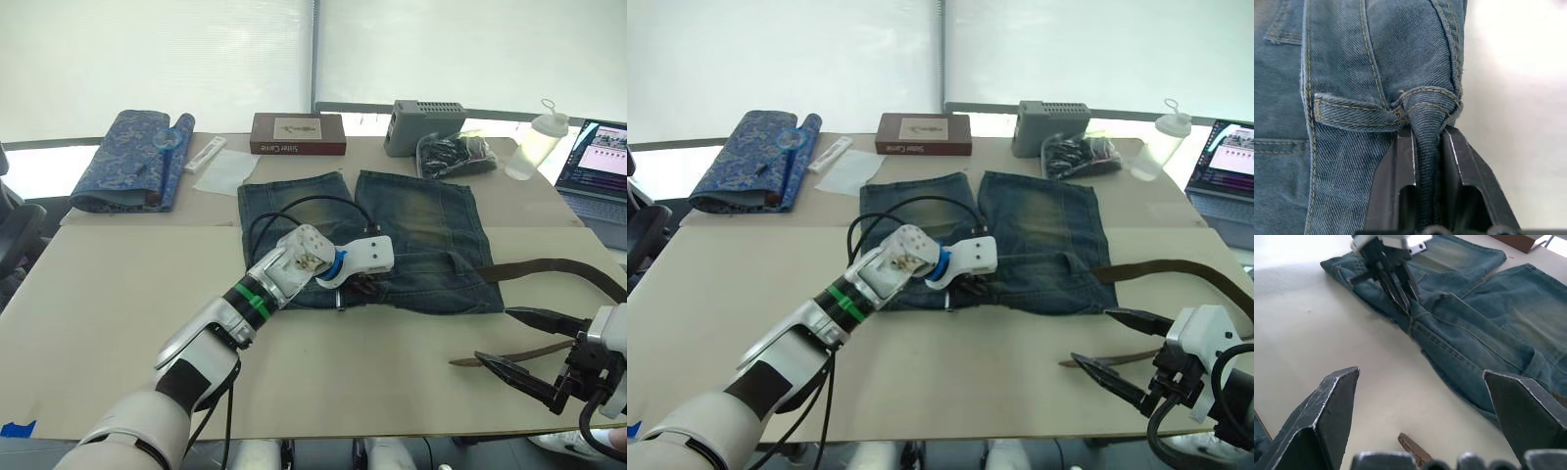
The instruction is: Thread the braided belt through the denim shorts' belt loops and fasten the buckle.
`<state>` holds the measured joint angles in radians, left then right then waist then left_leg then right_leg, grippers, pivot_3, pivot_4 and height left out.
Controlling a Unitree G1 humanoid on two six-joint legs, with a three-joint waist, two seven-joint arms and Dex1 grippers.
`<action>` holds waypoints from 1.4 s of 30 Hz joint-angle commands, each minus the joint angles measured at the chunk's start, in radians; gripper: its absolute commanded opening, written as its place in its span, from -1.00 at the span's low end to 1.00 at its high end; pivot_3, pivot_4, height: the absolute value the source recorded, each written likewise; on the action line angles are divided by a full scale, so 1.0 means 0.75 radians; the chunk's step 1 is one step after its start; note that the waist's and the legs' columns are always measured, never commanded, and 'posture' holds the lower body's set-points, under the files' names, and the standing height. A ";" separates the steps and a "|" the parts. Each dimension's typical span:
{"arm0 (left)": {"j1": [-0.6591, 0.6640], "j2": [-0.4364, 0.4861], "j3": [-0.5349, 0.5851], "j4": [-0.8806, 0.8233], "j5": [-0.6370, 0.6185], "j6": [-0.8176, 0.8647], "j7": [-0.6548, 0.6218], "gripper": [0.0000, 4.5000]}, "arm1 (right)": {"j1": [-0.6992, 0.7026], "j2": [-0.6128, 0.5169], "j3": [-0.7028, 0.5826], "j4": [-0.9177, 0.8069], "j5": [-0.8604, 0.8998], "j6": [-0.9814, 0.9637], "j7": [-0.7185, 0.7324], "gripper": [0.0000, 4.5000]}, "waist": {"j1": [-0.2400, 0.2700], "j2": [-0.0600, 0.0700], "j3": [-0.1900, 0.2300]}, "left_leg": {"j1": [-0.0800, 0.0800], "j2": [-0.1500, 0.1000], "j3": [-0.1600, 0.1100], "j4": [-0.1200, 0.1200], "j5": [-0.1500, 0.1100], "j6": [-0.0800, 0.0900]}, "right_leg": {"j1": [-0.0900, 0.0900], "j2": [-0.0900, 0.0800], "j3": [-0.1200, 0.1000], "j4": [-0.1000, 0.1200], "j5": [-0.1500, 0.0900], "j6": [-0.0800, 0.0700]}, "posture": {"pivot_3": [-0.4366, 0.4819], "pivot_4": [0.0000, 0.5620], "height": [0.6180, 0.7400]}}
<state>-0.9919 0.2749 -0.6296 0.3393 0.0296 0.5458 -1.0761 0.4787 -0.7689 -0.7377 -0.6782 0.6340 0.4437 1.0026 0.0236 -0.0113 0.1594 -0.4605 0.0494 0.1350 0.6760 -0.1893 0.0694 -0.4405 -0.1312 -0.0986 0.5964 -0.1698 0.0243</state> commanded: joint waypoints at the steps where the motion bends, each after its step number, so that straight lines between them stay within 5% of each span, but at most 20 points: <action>1: 0.132 0.158 0.010 -0.229 -0.019 0.196 -0.096 -0.93 | -0.007 -0.017 -0.025 -0.023 0.025 -0.023 0.008 1.00 | -0.016 0.001 0.000 | 0.000 0.001 0.000 0.000 0.000 -0.001 | 0.000 0.001 0.000 0.001 0.000 0.000 | -0.05 -0.47 0.49; 9: 0.437 0.433 0.182 -0.833 -0.236 0.721 -0.069 -0.93 | 0.018 -0.062 0.013 -0.039 0.061 0.021 0.049 1.00 | -0.027 0.002 -0.001 | 0.006 0.001 -0.002 0.000 -0.002 -0.004 | -0.001 0.001 0.001 0.012 -0.006 -0.002 | -0.05 -0.47 0.49; 16: 0.495 0.253 0.322 -0.976 -0.460 1.130 0.102 -0.93 | 0.053 -0.194 -0.004 0.025 -0.015 0.027 0.150 1.00 | -0.002 0.002 -0.001 | 0.008 -0.002 -0.006 0.001 -0.003 -0.004 | 0.001 -0.001 0.001 0.006 -0.007 -0.001 | -0.05 -0.47 0.49; 20: 0.512 0.177 0.383 -0.939 -0.522 1.147 0.176 -0.93 | 0.019 -0.268 0.008 0.078 -0.074 0.029 0.161 1.00 | 0.007 0.002 -0.001 | 0.007 -0.004 -0.005 0.003 -0.004 -0.002 | 0.002 -0.002 0.001 0.004 -0.007 0.000 | -0.05 -0.47 0.49; 21: 0.512 0.183 0.378 -0.930 -0.520 1.105 0.189 -0.46 | 0.010 -0.286 0.016 0.095 -0.086 0.025 0.171 1.00 | 0.009 0.002 -0.001 | 0.007 -0.004 -0.006 0.003 -0.004 -0.002 | 0.002 -0.002 0.001 0.004 -0.007 0.000 | -0.05 -0.47 0.49; 28: 0.484 0.271 0.463 -0.937 -0.555 0.846 0.192 0.99 | -0.051 -0.355 0.053 0.162 -0.170 0.001 0.204 1.00 | 0.021 0.002 -0.001 | 0.007 -0.004 -0.006 0.003 -0.004 -0.002 | 0.001 -0.001 0.000 0.004 -0.007 -0.001 | -0.05 -0.47 0.49; 33: 0.524 0.332 0.680 -0.912 -0.548 0.422 0.206 0.99 | -0.099 -0.413 0.110 0.210 -0.213 0.012 0.246 1.00 | 0.018 0.002 -0.001 | 0.006 -0.003 -0.004 0.003 -0.004 -0.002 | -0.001 -0.002 0.001 0.004 -0.007 -0.001 | -0.05 -0.47 0.49; 38: 0.439 0.337 0.858 -0.848 -0.691 0.460 0.209 0.99 | -0.130 -0.430 0.163 0.257 -0.265 -0.019 0.274 1.00 | 0.026 0.001 0.000 | 0.005 -0.004 -0.005 0.002 -0.004 -0.002 | -0.001 -0.001 0.000 0.003 -0.007 0.000 | -0.05 -0.47 0.49; 42: 0.450 0.463 0.917 -0.900 -0.847 0.463 0.030 0.99 | -0.089 -0.497 0.171 0.341 -0.397 -0.099 0.347 1.00 | 0.024 0.000 0.000 | 0.001 -0.005 -0.005 0.003 -0.004 -0.001 | -0.001 -0.001 -0.001 0.003 -0.007 0.000 | -0.05 -0.47 0.49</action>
<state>-0.6535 0.5978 0.0422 -0.2863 -0.5766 0.9267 -1.0102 0.4108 -1.1182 -0.5941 -0.4394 0.3720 0.4052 1.2416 0.0416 -0.0112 0.1596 -0.4594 0.0458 0.1317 0.6784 -0.1930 0.0692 -0.4406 -0.1323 -0.0989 0.5988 -0.1751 0.0242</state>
